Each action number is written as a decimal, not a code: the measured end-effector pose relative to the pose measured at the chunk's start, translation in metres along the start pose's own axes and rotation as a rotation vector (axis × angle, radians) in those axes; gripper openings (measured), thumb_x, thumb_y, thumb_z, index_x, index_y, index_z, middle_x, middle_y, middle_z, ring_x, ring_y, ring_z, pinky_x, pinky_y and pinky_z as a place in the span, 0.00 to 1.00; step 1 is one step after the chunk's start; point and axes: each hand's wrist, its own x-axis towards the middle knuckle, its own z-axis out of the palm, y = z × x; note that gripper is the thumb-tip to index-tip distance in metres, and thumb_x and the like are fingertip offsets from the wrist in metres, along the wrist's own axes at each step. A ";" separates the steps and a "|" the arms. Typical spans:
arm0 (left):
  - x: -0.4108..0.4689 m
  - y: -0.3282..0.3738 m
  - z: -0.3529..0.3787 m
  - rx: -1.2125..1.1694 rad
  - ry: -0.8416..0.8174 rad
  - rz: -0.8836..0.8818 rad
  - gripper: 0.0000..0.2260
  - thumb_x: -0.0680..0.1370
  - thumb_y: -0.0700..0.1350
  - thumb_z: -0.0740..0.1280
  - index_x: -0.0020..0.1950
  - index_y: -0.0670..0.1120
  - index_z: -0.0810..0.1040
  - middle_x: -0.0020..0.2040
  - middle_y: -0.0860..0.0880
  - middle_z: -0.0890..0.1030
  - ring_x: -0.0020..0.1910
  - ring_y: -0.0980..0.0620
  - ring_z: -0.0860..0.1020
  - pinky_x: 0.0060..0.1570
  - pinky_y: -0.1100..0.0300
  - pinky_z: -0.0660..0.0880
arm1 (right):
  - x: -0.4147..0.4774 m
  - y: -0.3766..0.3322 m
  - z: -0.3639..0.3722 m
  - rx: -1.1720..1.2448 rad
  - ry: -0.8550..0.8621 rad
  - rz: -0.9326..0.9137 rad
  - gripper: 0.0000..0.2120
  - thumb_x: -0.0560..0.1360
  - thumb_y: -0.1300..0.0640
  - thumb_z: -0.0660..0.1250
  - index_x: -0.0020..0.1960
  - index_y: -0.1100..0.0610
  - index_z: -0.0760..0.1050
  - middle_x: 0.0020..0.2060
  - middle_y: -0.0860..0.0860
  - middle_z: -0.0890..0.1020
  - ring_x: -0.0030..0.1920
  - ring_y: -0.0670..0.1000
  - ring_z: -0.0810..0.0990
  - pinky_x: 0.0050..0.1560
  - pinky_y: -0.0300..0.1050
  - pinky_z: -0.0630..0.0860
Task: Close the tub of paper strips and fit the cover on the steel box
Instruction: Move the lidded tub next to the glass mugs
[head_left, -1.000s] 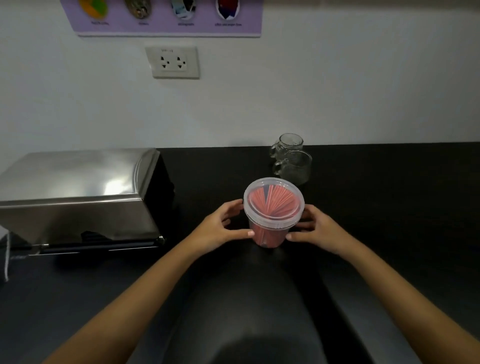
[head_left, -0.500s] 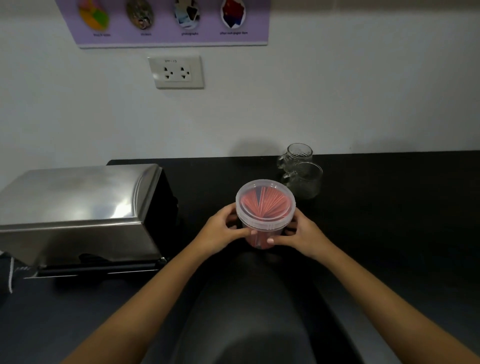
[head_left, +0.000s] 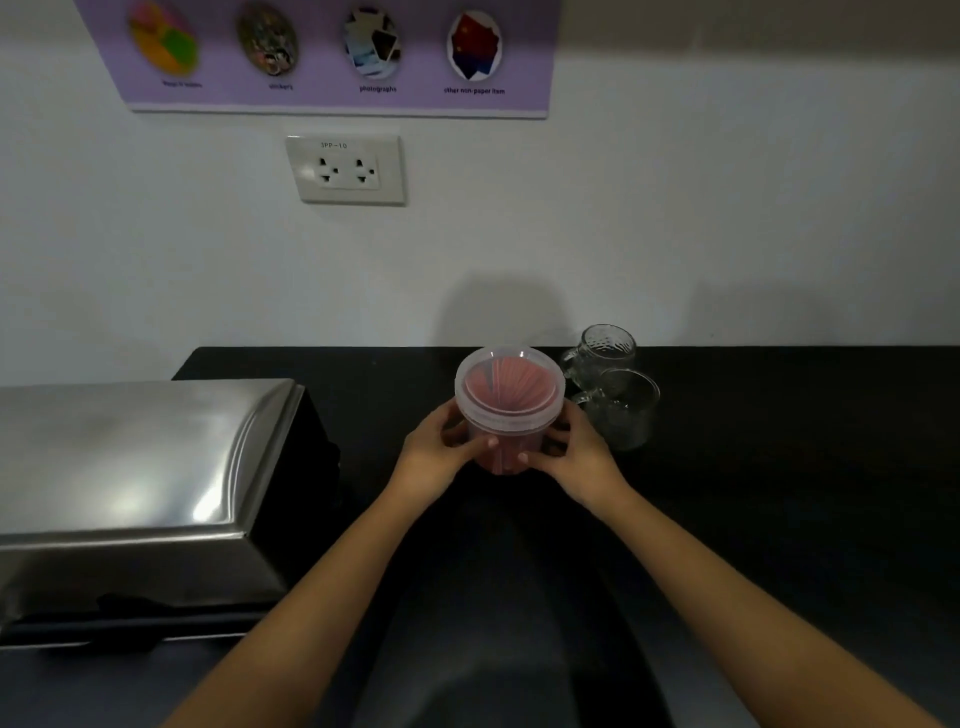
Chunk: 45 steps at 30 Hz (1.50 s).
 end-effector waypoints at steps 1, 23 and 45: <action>0.004 0.000 0.001 -0.001 0.017 -0.006 0.29 0.70 0.47 0.73 0.69 0.52 0.68 0.66 0.48 0.76 0.61 0.53 0.74 0.56 0.60 0.71 | 0.005 0.000 0.002 0.000 0.002 0.005 0.36 0.65 0.65 0.73 0.68 0.54 0.61 0.64 0.54 0.73 0.64 0.52 0.72 0.57 0.42 0.69; 0.074 0.001 0.000 -0.108 0.050 0.048 0.26 0.72 0.45 0.71 0.68 0.46 0.69 0.64 0.48 0.77 0.61 0.53 0.76 0.60 0.58 0.73 | 0.080 -0.006 0.011 -0.022 0.032 -0.047 0.32 0.66 0.67 0.71 0.66 0.61 0.62 0.62 0.59 0.74 0.62 0.56 0.73 0.63 0.51 0.70; 0.081 0.000 0.001 -0.072 0.072 0.030 0.29 0.71 0.48 0.71 0.70 0.46 0.67 0.66 0.47 0.75 0.62 0.53 0.74 0.60 0.61 0.71 | 0.079 -0.006 0.006 -0.064 0.039 -0.045 0.30 0.69 0.64 0.70 0.67 0.59 0.62 0.61 0.59 0.75 0.61 0.56 0.74 0.61 0.48 0.70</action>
